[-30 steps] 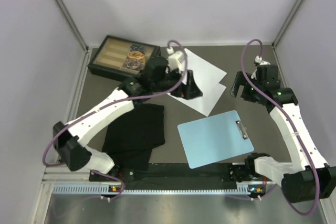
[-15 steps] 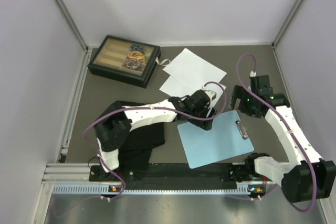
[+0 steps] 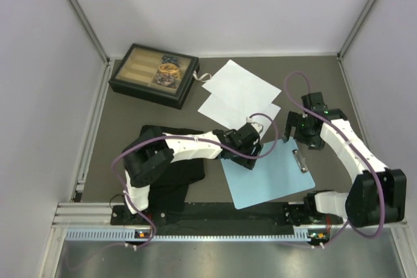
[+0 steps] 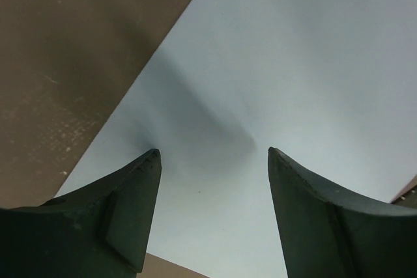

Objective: Put the files into the folder

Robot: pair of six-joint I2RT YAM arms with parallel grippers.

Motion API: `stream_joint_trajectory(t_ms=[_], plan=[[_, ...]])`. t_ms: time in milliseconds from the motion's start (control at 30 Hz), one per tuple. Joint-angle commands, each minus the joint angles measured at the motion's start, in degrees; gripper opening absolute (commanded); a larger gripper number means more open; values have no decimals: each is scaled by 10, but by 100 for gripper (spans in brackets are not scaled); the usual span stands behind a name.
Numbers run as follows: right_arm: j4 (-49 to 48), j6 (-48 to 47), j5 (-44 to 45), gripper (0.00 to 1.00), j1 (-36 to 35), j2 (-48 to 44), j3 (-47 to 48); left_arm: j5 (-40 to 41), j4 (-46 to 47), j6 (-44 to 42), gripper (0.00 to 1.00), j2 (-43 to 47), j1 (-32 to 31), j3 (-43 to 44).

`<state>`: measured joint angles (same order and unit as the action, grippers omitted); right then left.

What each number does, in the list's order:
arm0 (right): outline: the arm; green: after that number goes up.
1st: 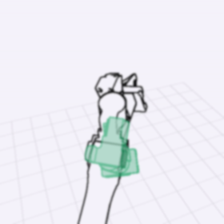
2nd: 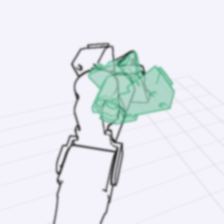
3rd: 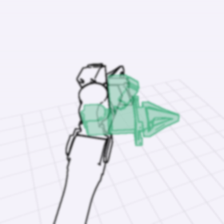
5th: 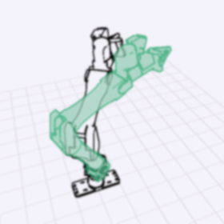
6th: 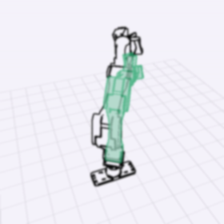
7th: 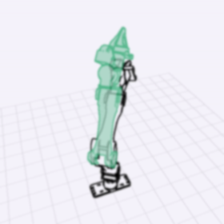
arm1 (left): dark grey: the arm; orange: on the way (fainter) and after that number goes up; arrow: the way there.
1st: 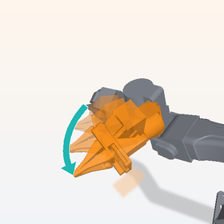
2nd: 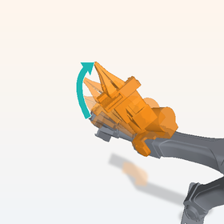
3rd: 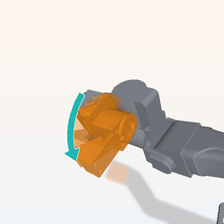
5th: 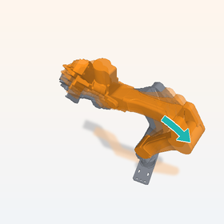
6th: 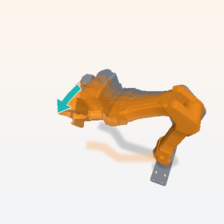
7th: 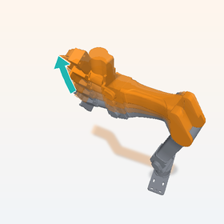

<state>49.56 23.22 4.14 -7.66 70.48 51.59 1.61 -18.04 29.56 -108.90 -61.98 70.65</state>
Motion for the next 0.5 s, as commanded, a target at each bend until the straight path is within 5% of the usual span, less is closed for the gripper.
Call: stream_joint_trajectory(t_ms=[0, 100, 467], plan=[[5, 1, -11, 91, 5, 60, 9, 64, -23, -23, 71, -8, 1, -5], [-17, 9, -62, 84, 5, 77, -9, 79, -30, -28, 71, -26, 4, 0], [-16, 8, -12, 60, -5, 120, -15, 45, -25, -37, 72, -43, 40, 25]])
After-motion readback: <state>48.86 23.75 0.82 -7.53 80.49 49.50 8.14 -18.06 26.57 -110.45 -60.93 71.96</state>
